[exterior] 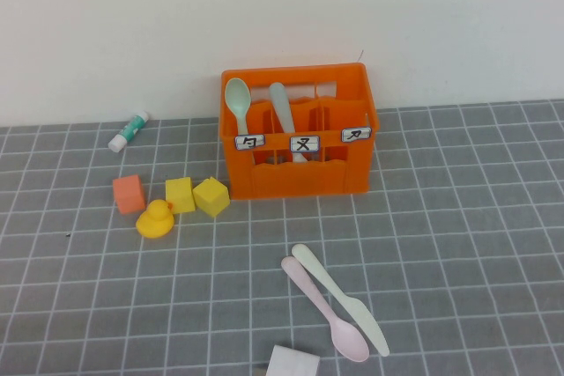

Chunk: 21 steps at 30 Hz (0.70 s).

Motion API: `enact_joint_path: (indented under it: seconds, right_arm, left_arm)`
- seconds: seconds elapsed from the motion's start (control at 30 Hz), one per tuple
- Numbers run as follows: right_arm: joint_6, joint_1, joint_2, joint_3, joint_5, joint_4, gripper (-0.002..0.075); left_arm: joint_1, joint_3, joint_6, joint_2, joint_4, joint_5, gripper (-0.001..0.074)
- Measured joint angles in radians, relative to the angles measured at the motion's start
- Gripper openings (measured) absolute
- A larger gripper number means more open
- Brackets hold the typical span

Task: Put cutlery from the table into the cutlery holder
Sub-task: Pick up the spoon

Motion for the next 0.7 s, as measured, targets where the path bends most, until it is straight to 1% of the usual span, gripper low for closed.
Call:
enact_joint_path:
  seconds: [0.13,0.23,0.37,0.6,0.7]
  right_arm:
    - [-0.098,0.0,0.095,-0.066,0.081,0.023,-0.0003]
    - [-0.13,0.0,0.163,-0.102,0.09,0.023,-0.0003]
    - [-0.166,0.0,0.258,-0.138,0.106,-0.043,-0.0003]
    - [-0.349,0.0,0.442,-0.221,0.123,-0.07,-0.0003]
    - [-0.389,0.0,0.537,-0.256,0.17,-0.063,-0.0003]
  left_arm:
    - [0.0,0.0,0.0,0.0,0.0,0.0,-0.0001]
    - [0.0,0.0,0.002,0.0,0.0,0.0,-0.0001]
    - [0.0,0.0,0.003,0.0,0.0,0.0,-0.0001]
    - [0.0,0.0,0.003,0.0,0.0,0.0,-0.0001]
    - [0.0,0.0,0.003,0.0,0.0,0.0,-0.0001]
